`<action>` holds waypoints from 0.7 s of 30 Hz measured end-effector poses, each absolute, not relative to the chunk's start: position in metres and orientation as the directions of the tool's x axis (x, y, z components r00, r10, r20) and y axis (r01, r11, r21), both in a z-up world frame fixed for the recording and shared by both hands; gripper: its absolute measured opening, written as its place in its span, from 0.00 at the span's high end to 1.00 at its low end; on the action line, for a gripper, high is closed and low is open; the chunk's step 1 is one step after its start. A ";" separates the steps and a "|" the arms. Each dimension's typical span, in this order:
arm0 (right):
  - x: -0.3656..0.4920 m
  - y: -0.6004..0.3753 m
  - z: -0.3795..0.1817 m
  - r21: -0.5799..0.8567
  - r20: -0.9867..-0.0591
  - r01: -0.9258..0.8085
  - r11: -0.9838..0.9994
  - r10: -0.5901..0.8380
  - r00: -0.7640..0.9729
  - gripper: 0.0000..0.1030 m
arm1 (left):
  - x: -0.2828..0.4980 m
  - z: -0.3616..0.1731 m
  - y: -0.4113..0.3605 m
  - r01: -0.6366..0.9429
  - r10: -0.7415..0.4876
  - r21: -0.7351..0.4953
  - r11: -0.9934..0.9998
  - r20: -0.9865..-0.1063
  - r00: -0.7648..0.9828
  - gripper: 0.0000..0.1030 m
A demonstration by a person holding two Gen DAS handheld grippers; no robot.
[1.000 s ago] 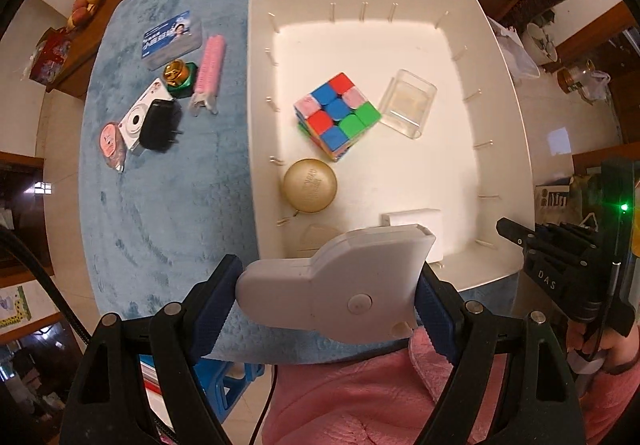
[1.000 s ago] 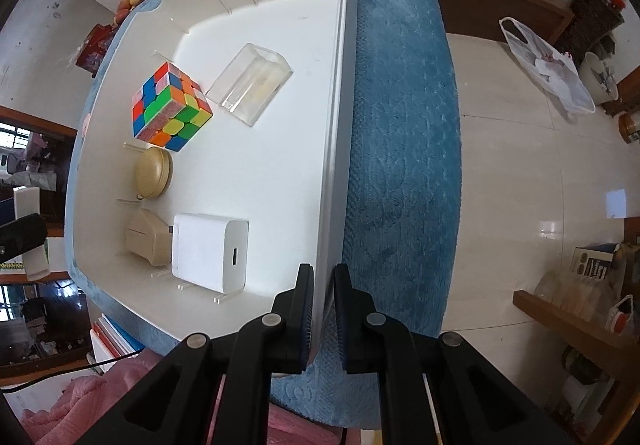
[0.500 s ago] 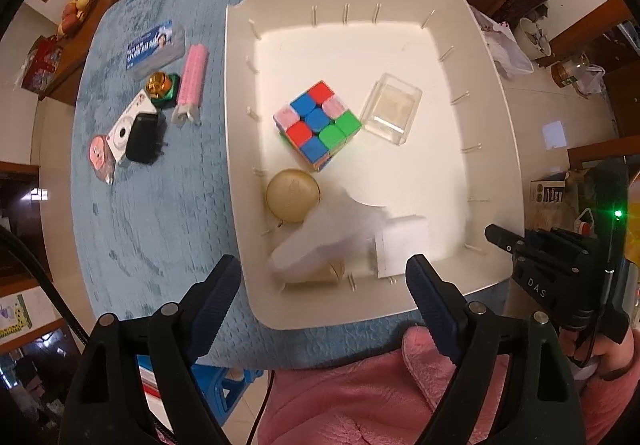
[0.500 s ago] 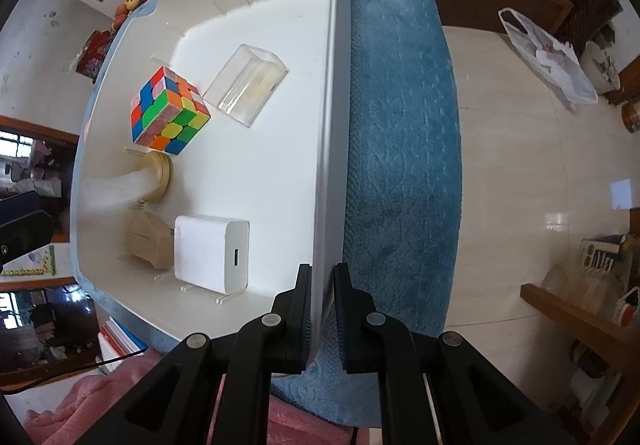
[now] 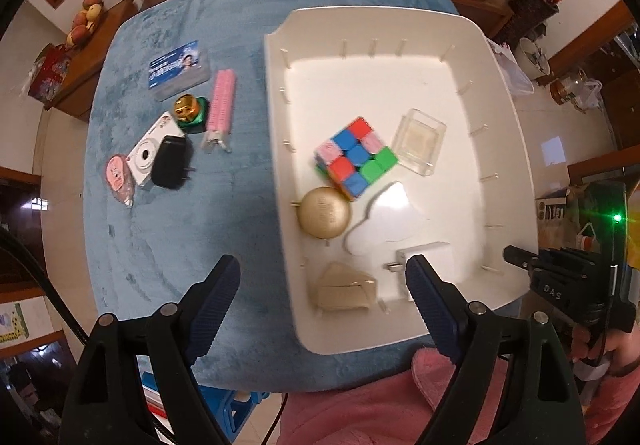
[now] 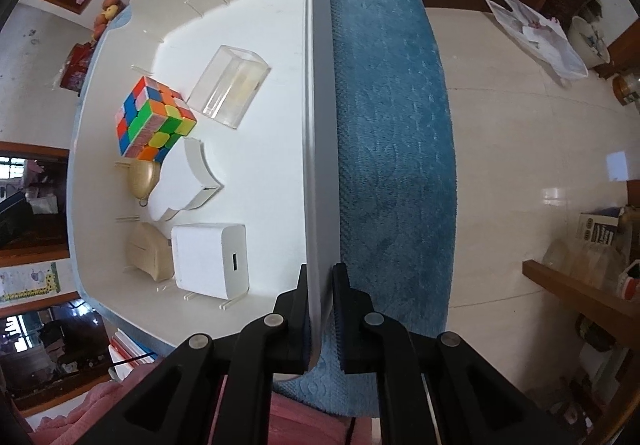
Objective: Organize rigid objects
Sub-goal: 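Move the left tool back to the pink tape roller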
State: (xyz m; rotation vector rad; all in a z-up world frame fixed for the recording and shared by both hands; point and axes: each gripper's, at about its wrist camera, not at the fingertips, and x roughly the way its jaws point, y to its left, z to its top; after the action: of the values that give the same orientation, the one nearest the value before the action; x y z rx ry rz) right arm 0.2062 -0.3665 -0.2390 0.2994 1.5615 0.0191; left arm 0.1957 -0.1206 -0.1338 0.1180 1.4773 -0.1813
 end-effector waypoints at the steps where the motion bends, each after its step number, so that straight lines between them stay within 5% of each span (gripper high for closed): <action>1: 0.207 -0.367 -0.239 0.197 -0.980 0.183 0.963 0.198 0.014 0.92 | 0.197 -0.134 -0.115 0.187 -0.050 -0.034 0.982 -0.995 0.084 0.16; 21: 0.211 -0.372 -0.241 0.095 -0.991 0.484 0.870 0.128 -0.035 0.92 | 0.221 -0.167 0.038 0.036 -0.031 -0.029 0.999 -0.998 0.052 0.16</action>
State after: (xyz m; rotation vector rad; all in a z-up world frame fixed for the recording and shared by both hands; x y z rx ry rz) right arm 0.2109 -0.3724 -0.2410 0.4895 1.5991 -0.3049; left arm 0.2209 0.0378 -0.1671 0.0045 1.5182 -0.0511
